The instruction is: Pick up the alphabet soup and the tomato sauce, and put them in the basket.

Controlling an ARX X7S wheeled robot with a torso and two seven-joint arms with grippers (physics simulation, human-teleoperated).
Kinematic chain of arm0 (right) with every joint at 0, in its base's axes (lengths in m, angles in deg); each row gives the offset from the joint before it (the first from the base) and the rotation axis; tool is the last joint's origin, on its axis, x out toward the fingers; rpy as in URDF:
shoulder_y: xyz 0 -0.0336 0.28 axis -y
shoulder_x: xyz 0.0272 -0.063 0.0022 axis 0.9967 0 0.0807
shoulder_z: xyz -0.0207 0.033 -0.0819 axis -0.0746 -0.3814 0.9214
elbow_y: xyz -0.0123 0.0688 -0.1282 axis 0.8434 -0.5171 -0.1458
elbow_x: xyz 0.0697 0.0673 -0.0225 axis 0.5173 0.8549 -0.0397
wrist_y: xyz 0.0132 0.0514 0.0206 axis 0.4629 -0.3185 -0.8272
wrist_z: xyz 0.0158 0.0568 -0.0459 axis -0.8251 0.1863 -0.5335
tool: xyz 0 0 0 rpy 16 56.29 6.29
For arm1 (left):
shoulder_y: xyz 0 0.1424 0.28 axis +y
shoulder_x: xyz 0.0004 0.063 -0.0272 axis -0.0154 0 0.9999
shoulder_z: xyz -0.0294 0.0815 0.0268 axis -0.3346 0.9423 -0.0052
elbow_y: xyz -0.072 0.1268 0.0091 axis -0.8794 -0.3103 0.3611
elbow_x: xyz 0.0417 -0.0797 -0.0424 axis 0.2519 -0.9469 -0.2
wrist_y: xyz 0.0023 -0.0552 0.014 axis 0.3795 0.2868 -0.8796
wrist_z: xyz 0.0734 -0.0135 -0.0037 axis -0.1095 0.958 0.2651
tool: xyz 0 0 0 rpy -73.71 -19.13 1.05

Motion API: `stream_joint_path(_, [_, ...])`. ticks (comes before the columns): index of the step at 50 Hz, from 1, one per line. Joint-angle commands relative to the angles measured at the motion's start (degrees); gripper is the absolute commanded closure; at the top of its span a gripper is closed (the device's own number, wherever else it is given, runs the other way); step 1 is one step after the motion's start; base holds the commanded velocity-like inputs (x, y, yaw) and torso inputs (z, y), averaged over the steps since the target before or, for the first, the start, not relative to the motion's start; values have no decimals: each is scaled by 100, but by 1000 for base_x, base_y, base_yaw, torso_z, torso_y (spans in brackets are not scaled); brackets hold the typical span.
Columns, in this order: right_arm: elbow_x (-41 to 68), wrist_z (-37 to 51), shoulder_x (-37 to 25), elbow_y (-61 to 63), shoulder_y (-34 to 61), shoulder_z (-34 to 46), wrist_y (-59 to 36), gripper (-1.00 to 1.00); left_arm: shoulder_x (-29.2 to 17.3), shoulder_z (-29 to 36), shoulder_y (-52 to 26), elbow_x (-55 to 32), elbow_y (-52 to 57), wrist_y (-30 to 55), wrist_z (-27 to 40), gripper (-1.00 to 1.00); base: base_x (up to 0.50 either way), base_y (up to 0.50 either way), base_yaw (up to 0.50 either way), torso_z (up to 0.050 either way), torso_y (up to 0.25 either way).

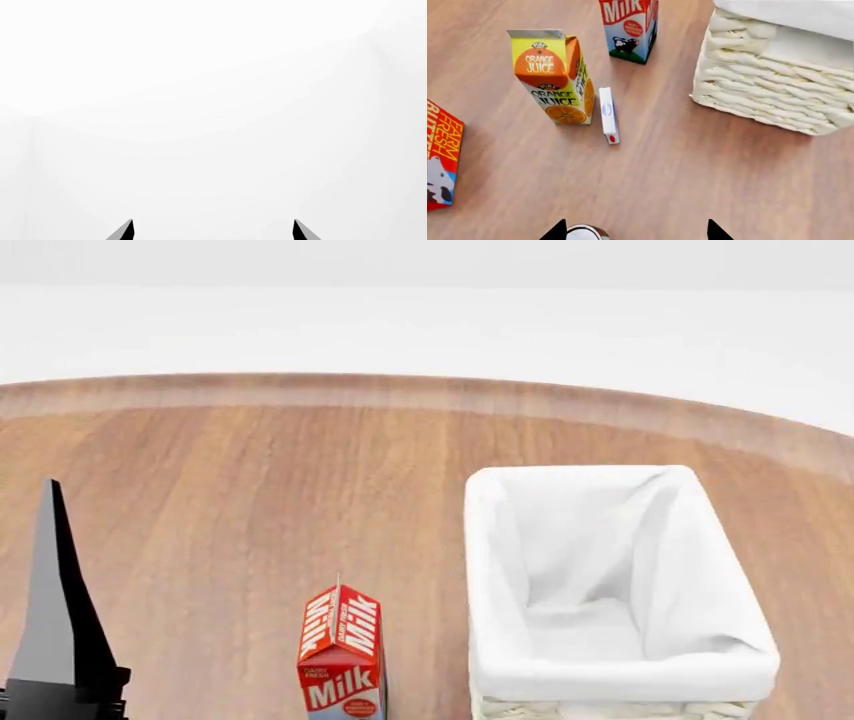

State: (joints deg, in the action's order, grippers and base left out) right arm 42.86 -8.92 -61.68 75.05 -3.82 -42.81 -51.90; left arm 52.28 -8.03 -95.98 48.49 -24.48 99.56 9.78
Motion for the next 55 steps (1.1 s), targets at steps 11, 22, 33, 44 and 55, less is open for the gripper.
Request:
stream_joint_path(11, [-1249,-505,-227,227,-1185,463,-232,-100,-38,-18,-16,-13,137,147,14,-100,0,0,0,0,0])
stream_joint_path(22, [-2040,-890,-372,167,-1652,716,-48,-100,-45,8,9,5,95,84,41,-100,0,0,0,0,0])
stream_joint_path(33, [-1608,-694,-477,3,-1548,310,180,-100,-62,16,34,-13,57,24,62,-100,0,0,0,0,0])
stream_joint_path(44, [-1290,-551,-525,-160,-1482,89,322,-100,-75,32,31,-30,15,13,77,-100,0,0,0,0,0])
stream_joint_path(55, [-1076,-555,-563,-321,-1457,-102,507,-100,-80,59,-24,-29,69,126,70,-100,0,0,0,0,0])
